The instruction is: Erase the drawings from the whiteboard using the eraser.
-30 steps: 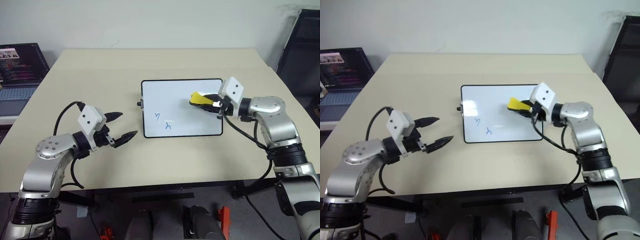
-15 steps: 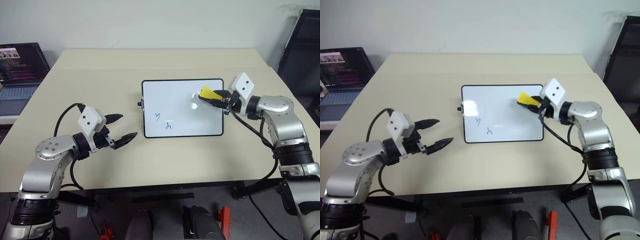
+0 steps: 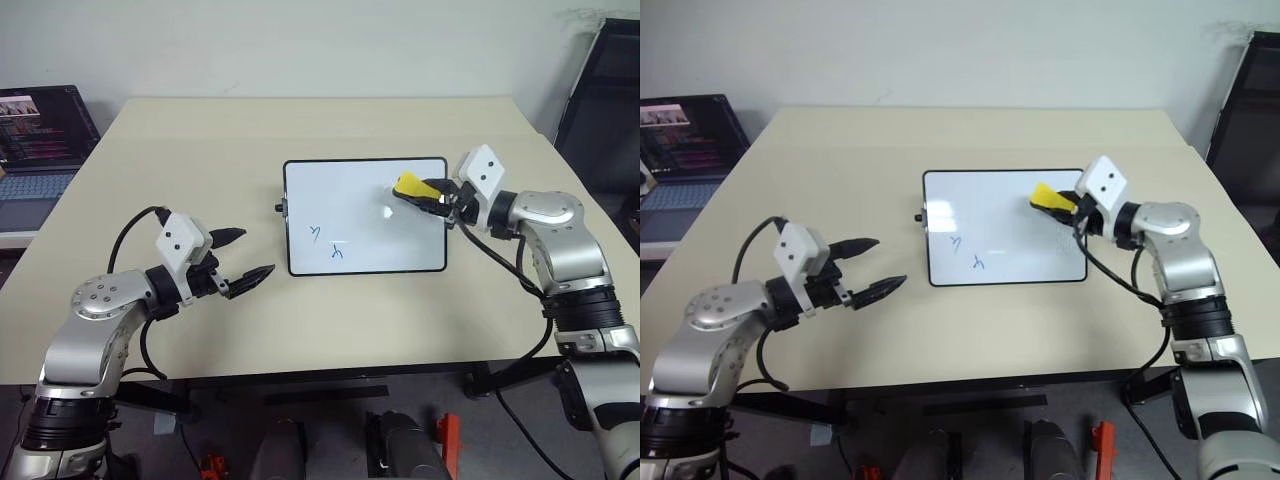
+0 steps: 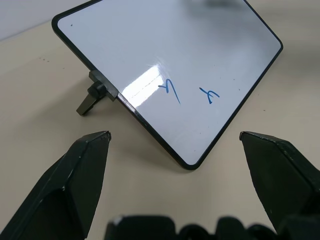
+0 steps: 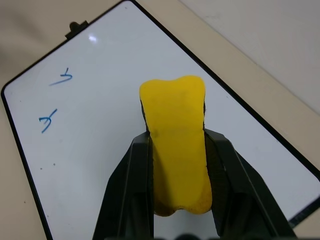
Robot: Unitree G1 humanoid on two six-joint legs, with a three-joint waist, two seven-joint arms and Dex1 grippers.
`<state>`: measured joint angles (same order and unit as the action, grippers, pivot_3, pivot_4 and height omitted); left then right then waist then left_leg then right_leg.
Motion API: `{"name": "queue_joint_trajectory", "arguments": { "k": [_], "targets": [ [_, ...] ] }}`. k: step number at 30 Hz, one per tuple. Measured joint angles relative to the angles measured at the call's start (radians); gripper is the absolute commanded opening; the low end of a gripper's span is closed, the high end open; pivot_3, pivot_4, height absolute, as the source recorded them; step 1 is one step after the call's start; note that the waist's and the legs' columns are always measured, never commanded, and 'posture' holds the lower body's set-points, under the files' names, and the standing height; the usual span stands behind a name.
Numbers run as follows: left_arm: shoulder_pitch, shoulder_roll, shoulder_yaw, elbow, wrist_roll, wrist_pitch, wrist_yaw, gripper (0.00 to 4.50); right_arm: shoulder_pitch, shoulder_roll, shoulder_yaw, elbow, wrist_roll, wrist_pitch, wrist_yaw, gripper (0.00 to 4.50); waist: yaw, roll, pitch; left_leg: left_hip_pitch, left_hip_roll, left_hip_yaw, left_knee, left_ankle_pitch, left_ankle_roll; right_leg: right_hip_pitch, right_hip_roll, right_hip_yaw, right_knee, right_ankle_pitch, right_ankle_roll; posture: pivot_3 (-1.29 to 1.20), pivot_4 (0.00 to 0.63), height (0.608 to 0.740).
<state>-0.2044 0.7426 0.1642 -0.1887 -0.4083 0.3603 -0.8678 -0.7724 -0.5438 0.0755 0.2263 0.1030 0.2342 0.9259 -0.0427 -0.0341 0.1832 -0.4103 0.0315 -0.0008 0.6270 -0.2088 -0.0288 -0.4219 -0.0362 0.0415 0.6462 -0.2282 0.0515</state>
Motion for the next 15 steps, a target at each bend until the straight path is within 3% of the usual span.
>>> {"name": "queue_joint_trajectory", "arguments": {
  "k": [8, 15],
  "targets": [
    [0.0, 0.0, 0.001, 0.044, 0.018, -0.039, 0.003, 4.5, -0.008, 0.154, 0.167, -0.005, -0.065, -0.036, -0.016, 1.02, 0.0, 0.0, 0.0, 0.0, 0.0, 0.0, 0.0, 0.0, 0.0, 0.0, 0.0, 0.0, 0.0, 0.002, -0.004, 0.0, 0.15, 0.74],
    [-0.016, 0.052, 0.079, 0.084, 0.014, -0.046, -0.002, 4.5, -0.048, 0.201, 0.193, 0.043, -0.098, -0.076, -0.04, 1.02, 0.002, 0.0, 0.0, 0.0, 0.0, -0.001, 0.001, 0.0, 0.0, 0.0, 0.0, -0.001, 0.001, 0.002, -0.004, 0.0, 0.15, 0.74]
  ]
}}
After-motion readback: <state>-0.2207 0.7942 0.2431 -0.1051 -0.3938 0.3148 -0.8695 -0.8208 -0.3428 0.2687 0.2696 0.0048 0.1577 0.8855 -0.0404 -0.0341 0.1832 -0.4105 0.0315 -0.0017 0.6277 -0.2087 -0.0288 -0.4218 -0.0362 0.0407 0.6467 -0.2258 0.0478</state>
